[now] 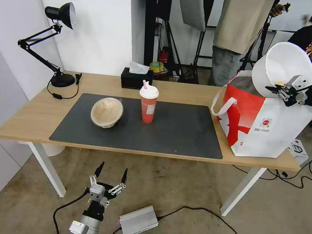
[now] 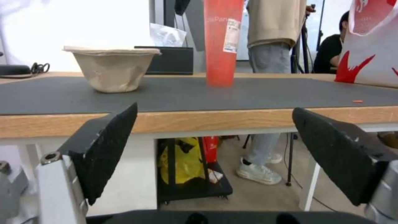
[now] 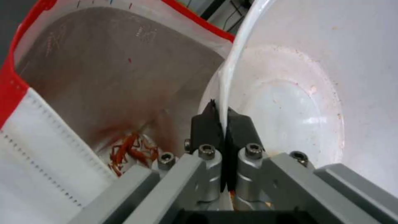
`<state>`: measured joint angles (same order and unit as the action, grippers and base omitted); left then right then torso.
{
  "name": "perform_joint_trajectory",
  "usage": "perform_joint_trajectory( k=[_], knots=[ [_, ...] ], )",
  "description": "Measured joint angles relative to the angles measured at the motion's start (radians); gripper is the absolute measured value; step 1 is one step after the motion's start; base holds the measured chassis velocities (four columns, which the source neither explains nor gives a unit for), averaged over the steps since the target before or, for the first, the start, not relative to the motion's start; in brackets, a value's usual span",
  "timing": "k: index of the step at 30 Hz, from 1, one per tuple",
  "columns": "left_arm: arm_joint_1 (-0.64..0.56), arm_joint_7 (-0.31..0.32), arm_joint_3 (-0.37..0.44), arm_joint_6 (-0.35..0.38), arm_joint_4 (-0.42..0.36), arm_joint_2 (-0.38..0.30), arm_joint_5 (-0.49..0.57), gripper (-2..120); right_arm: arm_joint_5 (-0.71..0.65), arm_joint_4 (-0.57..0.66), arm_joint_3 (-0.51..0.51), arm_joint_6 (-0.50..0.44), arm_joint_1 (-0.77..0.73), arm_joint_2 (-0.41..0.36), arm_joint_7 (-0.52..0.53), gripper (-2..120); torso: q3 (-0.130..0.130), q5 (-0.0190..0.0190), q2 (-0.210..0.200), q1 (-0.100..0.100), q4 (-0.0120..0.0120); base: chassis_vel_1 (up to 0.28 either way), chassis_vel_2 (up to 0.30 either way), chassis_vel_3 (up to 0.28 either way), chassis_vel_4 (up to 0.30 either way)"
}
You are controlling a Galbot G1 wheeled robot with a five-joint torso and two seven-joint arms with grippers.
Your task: Pick up the trash from the table and place it into the takeout bag.
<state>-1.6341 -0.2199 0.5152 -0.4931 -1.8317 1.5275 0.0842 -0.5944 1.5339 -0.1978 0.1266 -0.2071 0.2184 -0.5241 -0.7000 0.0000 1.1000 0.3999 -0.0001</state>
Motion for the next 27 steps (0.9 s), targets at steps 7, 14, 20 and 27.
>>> perform_joint_trajectory(
  k=[7, 14, 20, 27],
  knots=[
    [-0.001, -0.005, -0.003, 0.0, 0.0, 0.006, -0.001, 100, 0.001, 0.003, -0.001, 0.002, -0.001, -0.005, -0.007, 6, 0.0, 0.0, 0.0, 0.0, 0.0001, 0.0, 0.0, 0.0, 0.0],
    [-0.003, -0.007, -0.003, -0.001, -0.002, 0.01, -0.002, 100, 0.001, 0.006, -0.001, 0.002, -0.005, -0.013, -0.008, 29, 0.0, 0.0, 0.0, 0.0, 0.0001, 0.0, 0.0, 0.0, 0.0],
    [-0.003, -0.008, -0.005, -0.001, -0.004, 0.011, -0.002, 100, 0.0, 0.015, 0.002, 0.002, -0.006, -0.021, -0.007, 49, 0.0, 0.0, 0.0, 0.0, 0.0001, 0.0, 0.0, 0.0, 0.0],
    [-0.004, -0.008, -0.01, -0.001, -0.003, 0.009, -0.003, 100, -0.002, 0.018, 0.011, 0.002, -0.009, -0.028, -0.003, 76, 0.0, 0.0, 0.0, 0.0, 0.0001, 0.0, 0.0, 0.0, 0.0]
  ],
)
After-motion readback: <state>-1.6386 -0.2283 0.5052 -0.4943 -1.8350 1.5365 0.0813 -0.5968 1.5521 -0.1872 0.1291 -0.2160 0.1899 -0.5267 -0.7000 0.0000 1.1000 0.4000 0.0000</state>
